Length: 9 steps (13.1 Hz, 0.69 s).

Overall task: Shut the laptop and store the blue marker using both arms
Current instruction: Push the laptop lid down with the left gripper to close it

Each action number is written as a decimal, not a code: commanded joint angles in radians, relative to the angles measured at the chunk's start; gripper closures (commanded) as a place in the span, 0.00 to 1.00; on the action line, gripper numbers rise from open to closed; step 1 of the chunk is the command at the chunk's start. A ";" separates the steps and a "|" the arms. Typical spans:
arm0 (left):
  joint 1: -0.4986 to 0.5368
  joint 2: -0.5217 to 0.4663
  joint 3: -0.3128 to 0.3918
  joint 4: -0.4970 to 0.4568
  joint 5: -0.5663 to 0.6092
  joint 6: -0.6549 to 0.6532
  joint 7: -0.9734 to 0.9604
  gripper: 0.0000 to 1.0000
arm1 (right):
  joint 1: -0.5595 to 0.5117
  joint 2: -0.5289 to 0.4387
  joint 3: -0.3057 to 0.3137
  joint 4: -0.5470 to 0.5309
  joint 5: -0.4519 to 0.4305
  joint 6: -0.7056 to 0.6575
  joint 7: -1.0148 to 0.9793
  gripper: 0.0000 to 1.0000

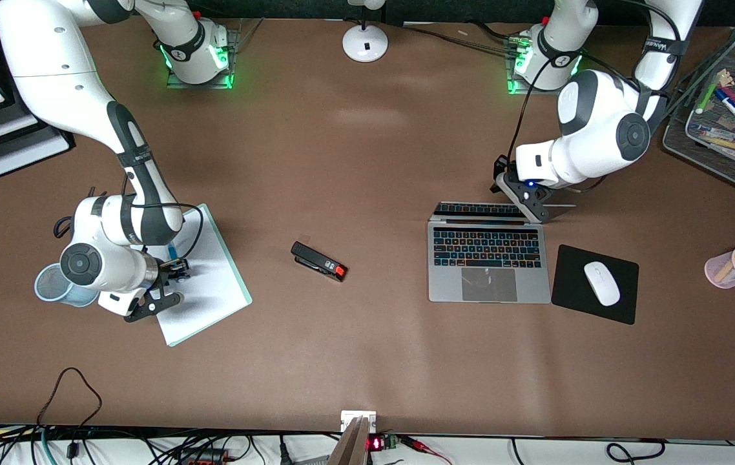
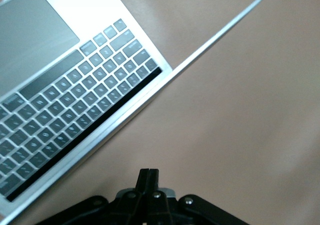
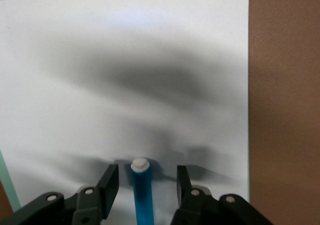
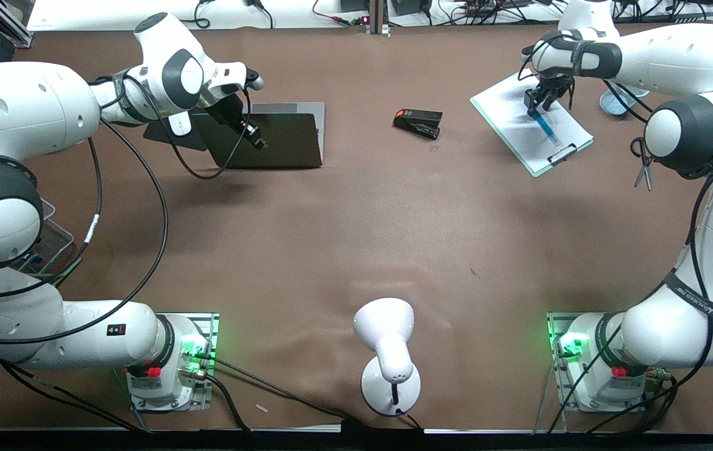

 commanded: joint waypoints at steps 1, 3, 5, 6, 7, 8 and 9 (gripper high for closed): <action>0.005 0.052 -0.001 0.085 0.097 0.000 0.027 1.00 | -0.003 0.000 0.005 0.000 -0.009 0.008 -0.013 0.50; 0.006 0.086 -0.002 0.133 0.172 0.000 0.027 1.00 | -0.002 0.006 0.005 0.000 -0.008 0.009 -0.012 0.52; 0.008 0.134 -0.001 0.185 0.196 -0.002 0.027 1.00 | 0.000 0.006 0.005 0.001 -0.009 0.009 -0.009 0.54; 0.009 0.158 0.001 0.213 0.211 0.000 0.036 1.00 | 0.000 0.006 0.005 0.001 -0.008 0.009 -0.007 0.55; 0.009 0.184 -0.001 0.246 0.247 0.000 0.038 1.00 | 0.000 0.006 0.005 0.001 -0.008 0.009 -0.007 0.57; 0.009 0.204 -0.001 0.277 0.280 0.000 0.038 1.00 | 0.000 0.006 0.005 0.001 -0.008 0.009 -0.009 0.58; 0.009 0.226 -0.001 0.305 0.300 0.001 0.038 1.00 | 0.000 0.006 0.005 0.001 -0.009 0.008 -0.009 0.60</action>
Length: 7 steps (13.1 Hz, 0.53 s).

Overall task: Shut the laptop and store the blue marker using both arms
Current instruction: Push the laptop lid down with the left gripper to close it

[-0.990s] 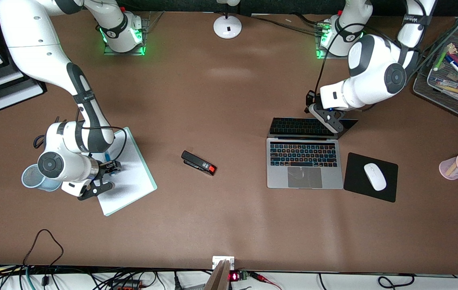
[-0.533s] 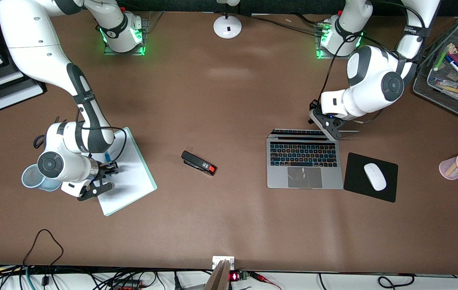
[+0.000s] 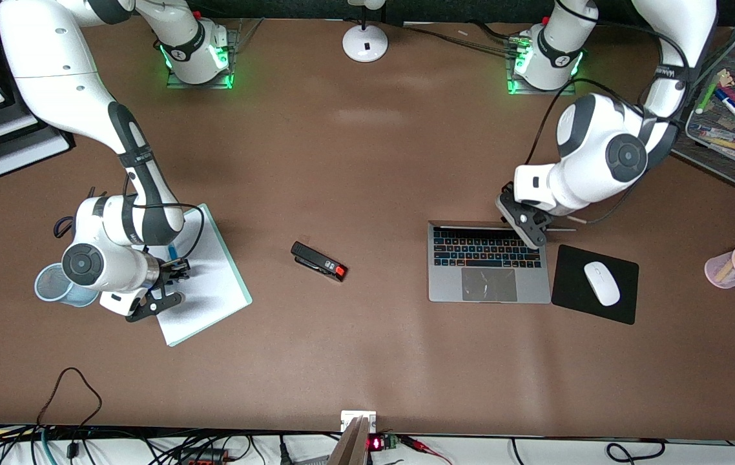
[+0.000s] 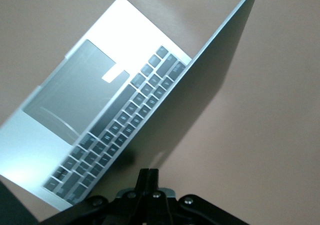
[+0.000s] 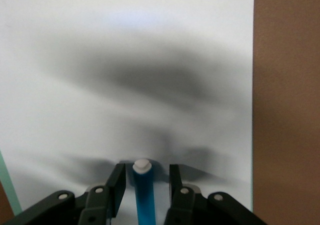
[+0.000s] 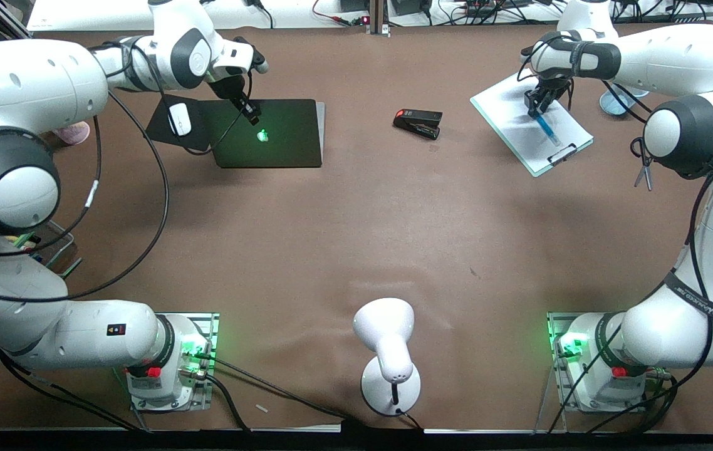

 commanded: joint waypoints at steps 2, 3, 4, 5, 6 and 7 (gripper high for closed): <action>0.004 0.099 -0.003 0.132 0.094 0.006 0.022 1.00 | -0.002 0.002 0.005 0.002 -0.009 0.007 -0.010 0.65; 0.004 0.118 -0.003 0.146 0.109 0.022 0.022 1.00 | -0.001 0.002 0.005 0.002 -0.009 0.007 -0.010 0.67; 0.004 0.133 -0.003 0.156 0.111 0.032 0.022 1.00 | -0.001 0.002 0.005 0.002 -0.009 0.007 -0.010 0.69; 0.002 0.150 -0.003 0.163 0.111 0.046 0.019 1.00 | -0.001 0.002 0.005 0.002 -0.009 0.006 -0.013 0.73; 0.001 0.165 -0.002 0.166 0.111 0.060 0.010 1.00 | -0.001 0.002 0.005 0.002 -0.009 0.006 -0.013 0.77; 0.001 0.181 -0.002 0.170 0.111 0.065 0.007 1.00 | 0.001 0.002 0.006 0.002 -0.009 0.004 -0.013 0.80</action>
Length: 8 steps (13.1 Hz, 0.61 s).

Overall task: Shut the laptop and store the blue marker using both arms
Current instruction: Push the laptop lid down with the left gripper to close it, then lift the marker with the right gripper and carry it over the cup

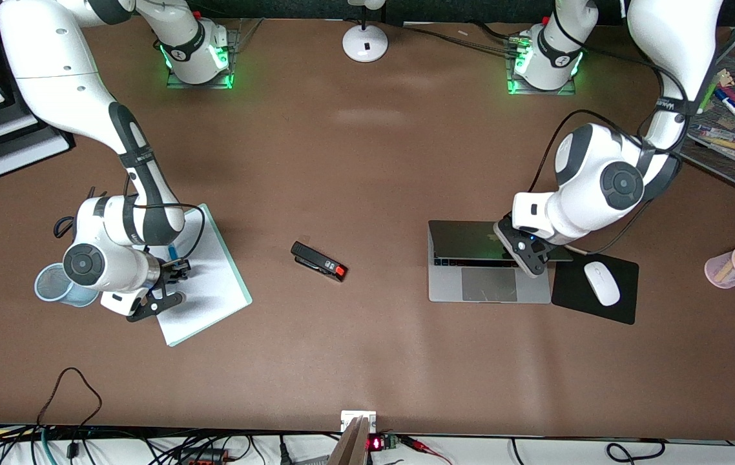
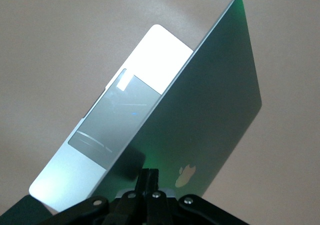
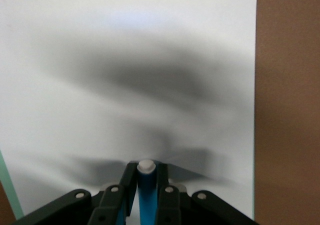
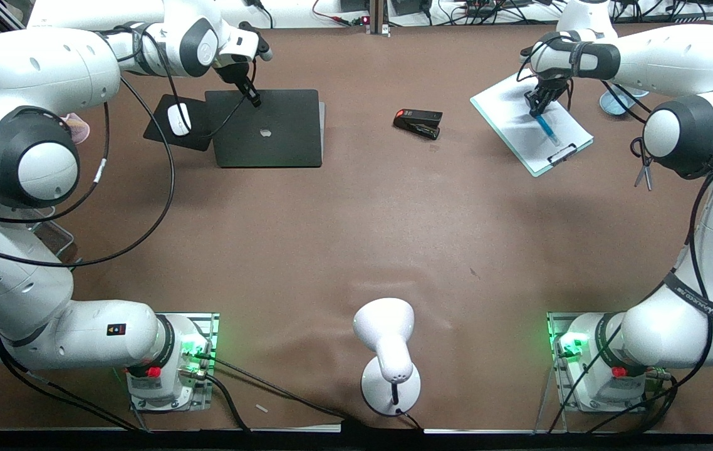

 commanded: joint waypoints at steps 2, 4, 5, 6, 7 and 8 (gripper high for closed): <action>0.001 0.071 -0.002 0.047 0.021 0.012 -0.089 1.00 | 0.000 0.000 0.004 0.001 -0.011 0.004 -0.014 0.86; -0.012 0.090 0.001 0.052 0.023 0.014 -0.209 1.00 | 0.004 -0.003 0.006 0.003 -0.011 0.001 -0.014 0.90; -0.013 0.108 0.002 0.064 0.021 0.012 -0.261 1.00 | 0.012 -0.008 0.006 0.011 -0.011 0.001 -0.014 0.92; -0.012 0.123 0.002 0.078 0.023 0.012 -0.310 1.00 | 0.016 -0.014 0.006 0.027 -0.011 -0.002 -0.015 0.94; -0.012 0.137 0.008 0.088 0.023 0.011 -0.359 1.00 | 0.022 -0.026 0.006 0.037 -0.011 -0.005 -0.017 0.95; -0.013 0.148 0.009 0.096 0.023 0.011 -0.422 1.00 | 0.024 -0.046 0.007 0.040 -0.012 -0.005 -0.020 0.98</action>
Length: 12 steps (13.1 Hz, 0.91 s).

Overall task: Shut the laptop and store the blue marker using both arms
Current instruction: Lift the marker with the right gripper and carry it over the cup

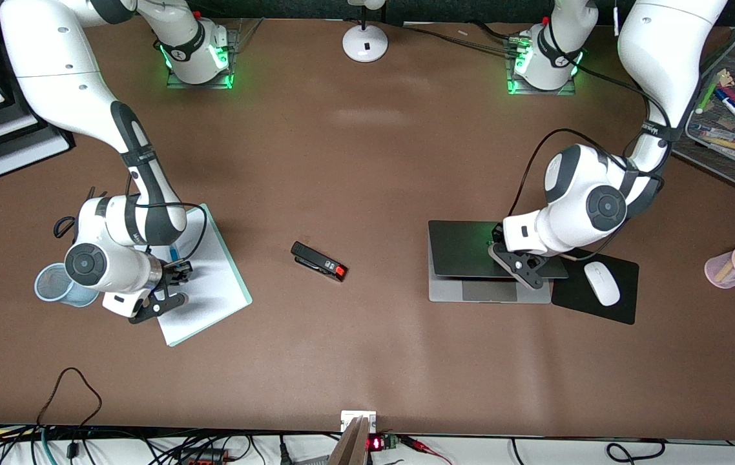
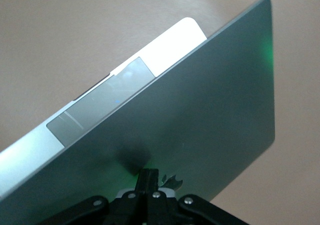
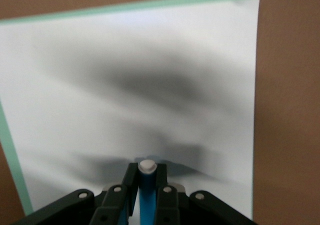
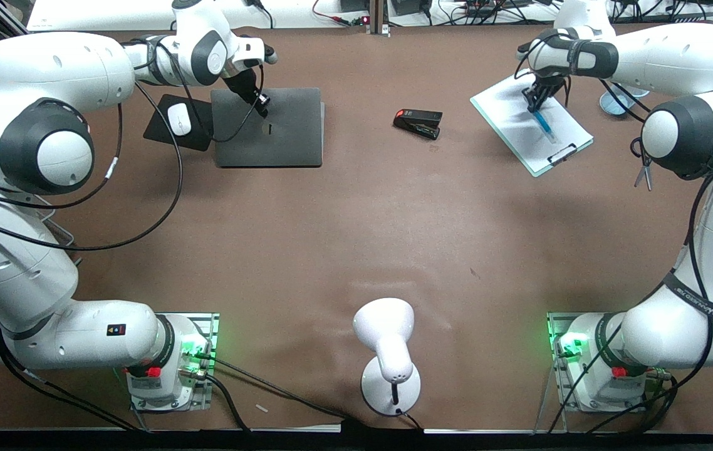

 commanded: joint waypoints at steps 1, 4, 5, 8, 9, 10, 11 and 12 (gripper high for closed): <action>-0.011 0.052 0.008 0.054 0.027 -0.007 -0.134 1.00 | 0.006 -0.062 0.015 0.006 -0.012 -0.008 -0.041 0.99; -0.019 0.100 0.008 0.118 0.142 -0.007 -0.241 1.00 | -0.006 -0.162 0.023 0.006 0.012 -0.007 -0.256 0.99; -0.029 0.106 0.008 0.125 0.164 -0.007 -0.294 1.00 | -0.008 -0.191 0.022 0.004 0.052 -0.008 -0.333 0.99; -0.062 0.134 0.008 0.132 0.220 -0.004 -0.378 1.00 | -0.047 -0.239 0.022 0.006 0.182 -0.028 -0.588 0.99; -0.063 0.158 0.008 0.158 0.252 -0.004 -0.404 1.00 | -0.069 -0.244 0.022 0.006 0.220 -0.040 -0.674 1.00; -0.063 0.173 0.008 0.180 0.283 -0.004 -0.425 1.00 | -0.095 -0.245 0.022 0.007 0.276 -0.054 -0.767 0.99; -0.063 0.189 0.008 0.194 0.312 -0.004 -0.444 1.00 | -0.118 -0.245 0.020 0.007 0.344 -0.070 -0.870 0.99; -0.065 0.196 0.007 0.197 0.323 -0.002 -0.460 1.00 | -0.141 -0.245 0.020 0.007 0.394 -0.077 -0.953 0.99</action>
